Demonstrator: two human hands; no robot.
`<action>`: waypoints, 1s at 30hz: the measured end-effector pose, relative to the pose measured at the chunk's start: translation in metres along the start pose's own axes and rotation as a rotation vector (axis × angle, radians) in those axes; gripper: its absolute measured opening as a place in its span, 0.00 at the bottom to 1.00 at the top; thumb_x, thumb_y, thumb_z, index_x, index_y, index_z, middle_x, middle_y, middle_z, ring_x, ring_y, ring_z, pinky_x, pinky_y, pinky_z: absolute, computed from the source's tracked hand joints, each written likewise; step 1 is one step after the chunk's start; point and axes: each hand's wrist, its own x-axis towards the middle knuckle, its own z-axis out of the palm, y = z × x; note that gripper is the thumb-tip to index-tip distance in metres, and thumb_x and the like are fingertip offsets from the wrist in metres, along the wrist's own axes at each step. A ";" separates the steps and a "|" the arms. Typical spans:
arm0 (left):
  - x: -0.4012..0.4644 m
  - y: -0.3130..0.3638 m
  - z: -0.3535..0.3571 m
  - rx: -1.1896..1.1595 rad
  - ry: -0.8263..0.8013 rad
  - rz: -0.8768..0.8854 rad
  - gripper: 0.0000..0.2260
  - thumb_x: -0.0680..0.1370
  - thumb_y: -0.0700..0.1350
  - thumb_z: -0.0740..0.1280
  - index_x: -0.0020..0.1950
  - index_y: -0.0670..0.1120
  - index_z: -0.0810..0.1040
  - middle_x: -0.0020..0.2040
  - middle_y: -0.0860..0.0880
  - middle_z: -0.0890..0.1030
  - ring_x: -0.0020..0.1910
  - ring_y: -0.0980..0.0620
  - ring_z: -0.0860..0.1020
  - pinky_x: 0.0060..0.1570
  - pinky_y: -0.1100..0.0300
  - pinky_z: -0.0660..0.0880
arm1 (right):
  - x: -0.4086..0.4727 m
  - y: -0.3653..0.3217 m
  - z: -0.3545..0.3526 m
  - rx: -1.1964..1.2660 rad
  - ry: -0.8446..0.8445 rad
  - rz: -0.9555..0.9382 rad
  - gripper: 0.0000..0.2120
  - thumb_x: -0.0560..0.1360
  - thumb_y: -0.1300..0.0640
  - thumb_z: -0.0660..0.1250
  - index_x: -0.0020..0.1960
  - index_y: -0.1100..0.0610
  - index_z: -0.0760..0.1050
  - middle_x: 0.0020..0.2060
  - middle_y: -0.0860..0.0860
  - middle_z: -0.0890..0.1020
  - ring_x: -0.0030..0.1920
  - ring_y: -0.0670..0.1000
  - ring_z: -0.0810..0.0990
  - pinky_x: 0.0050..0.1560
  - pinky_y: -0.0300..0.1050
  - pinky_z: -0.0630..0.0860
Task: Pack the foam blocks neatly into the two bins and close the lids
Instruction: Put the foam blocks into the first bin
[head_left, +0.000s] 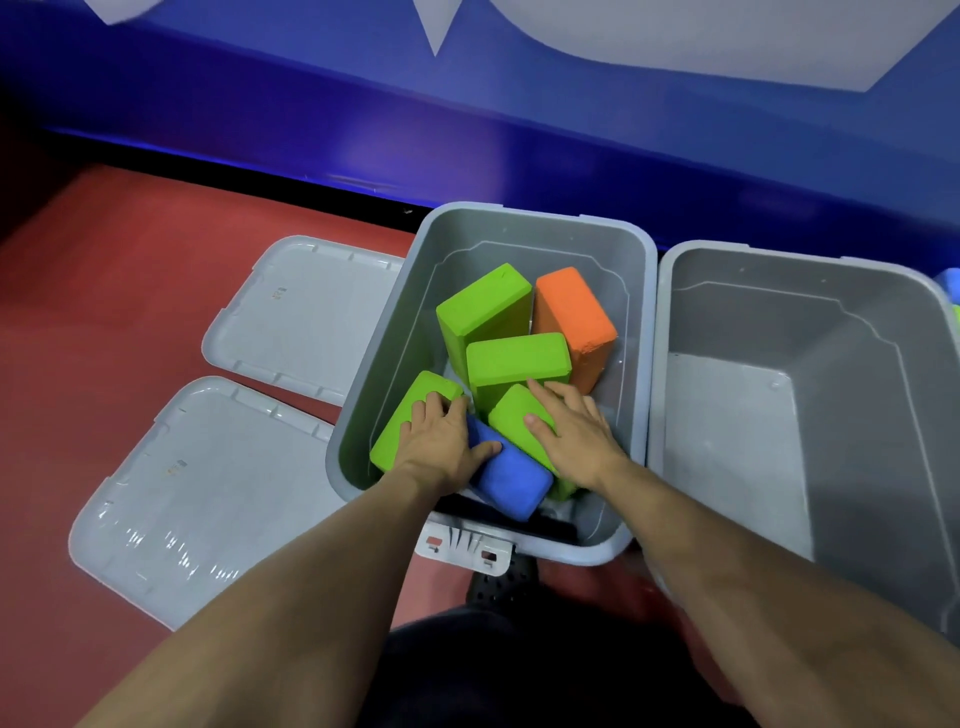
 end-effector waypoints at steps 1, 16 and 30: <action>0.000 0.004 -0.003 -0.014 0.021 0.011 0.35 0.78 0.67 0.63 0.79 0.50 0.61 0.70 0.43 0.65 0.70 0.41 0.64 0.67 0.46 0.65 | -0.006 0.003 -0.010 0.015 0.031 -0.011 0.27 0.83 0.41 0.54 0.81 0.43 0.54 0.77 0.47 0.60 0.74 0.55 0.61 0.76 0.53 0.58; -0.048 0.236 -0.020 -0.127 0.154 0.597 0.32 0.79 0.66 0.62 0.77 0.48 0.68 0.69 0.46 0.73 0.70 0.45 0.71 0.71 0.50 0.67 | -0.201 0.141 -0.194 -0.193 0.299 0.139 0.31 0.81 0.39 0.59 0.80 0.48 0.58 0.78 0.47 0.62 0.76 0.51 0.63 0.75 0.51 0.62; -0.103 0.530 0.145 -0.485 -0.208 0.560 0.25 0.80 0.57 0.69 0.71 0.45 0.73 0.61 0.47 0.79 0.55 0.50 0.79 0.62 0.57 0.73 | -0.381 0.399 -0.198 0.293 0.597 0.776 0.40 0.75 0.40 0.71 0.79 0.58 0.62 0.73 0.61 0.68 0.73 0.58 0.67 0.75 0.47 0.61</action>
